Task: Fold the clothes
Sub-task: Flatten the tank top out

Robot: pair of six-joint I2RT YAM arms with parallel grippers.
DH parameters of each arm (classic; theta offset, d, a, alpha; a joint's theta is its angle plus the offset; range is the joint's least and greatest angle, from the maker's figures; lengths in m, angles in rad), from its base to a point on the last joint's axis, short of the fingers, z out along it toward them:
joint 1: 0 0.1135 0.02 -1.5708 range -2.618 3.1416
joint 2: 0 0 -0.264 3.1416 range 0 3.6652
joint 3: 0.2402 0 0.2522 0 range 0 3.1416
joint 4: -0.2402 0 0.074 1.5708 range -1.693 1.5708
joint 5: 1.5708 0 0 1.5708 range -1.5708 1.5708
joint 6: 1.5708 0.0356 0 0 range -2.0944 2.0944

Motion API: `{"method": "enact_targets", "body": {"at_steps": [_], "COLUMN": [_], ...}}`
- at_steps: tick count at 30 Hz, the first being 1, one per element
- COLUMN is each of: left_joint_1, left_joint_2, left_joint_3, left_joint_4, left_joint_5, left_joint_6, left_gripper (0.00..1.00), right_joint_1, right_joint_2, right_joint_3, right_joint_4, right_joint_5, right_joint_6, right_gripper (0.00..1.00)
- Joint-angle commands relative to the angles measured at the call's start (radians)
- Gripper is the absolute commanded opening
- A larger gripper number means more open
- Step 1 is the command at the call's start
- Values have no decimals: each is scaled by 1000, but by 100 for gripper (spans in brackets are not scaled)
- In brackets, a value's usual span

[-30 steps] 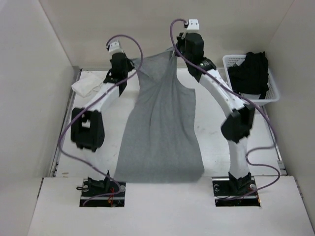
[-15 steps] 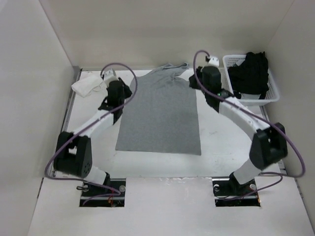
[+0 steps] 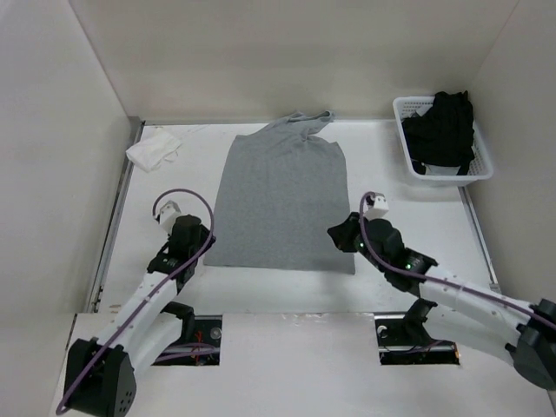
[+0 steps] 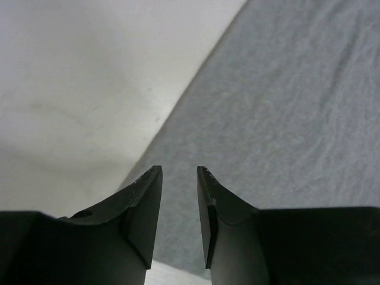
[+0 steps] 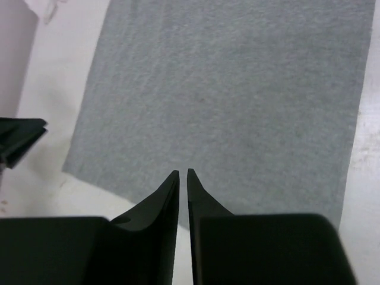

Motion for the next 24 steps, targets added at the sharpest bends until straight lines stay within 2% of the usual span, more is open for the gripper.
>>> {"method": "enact_targets", "body": {"at_steps": [1, 5, 9, 20, 24], "left_joint_1": [40, 106, 131, 61, 71], "left_joint_2": [-90, -108, -93, -52, -30], "left_joint_3": [-46, -66, -58, -41, -43], "left_joint_4": [-205, -290, -352, -396, -373], "left_joint_5": [38, 77, 119, 105, 100], "left_joint_6": [-98, -106, -136, -172, -170], "left_gripper": [31, 33, 29, 29, 28], "right_joint_1": [40, 52, 52, 78, 78], "right_joint_2": [-140, -266, -323, -261, -258], "right_joint_3": [-72, -124, -141, -154, -157], "right_joint_4": [-84, -214, -245, -193, -193], "right_joint_5": [85, 125, 127, 136, 137], "right_joint_6": [84, 140, 151, 157, 160], "right_gripper": [17, 23, 24, 26, 29]}}
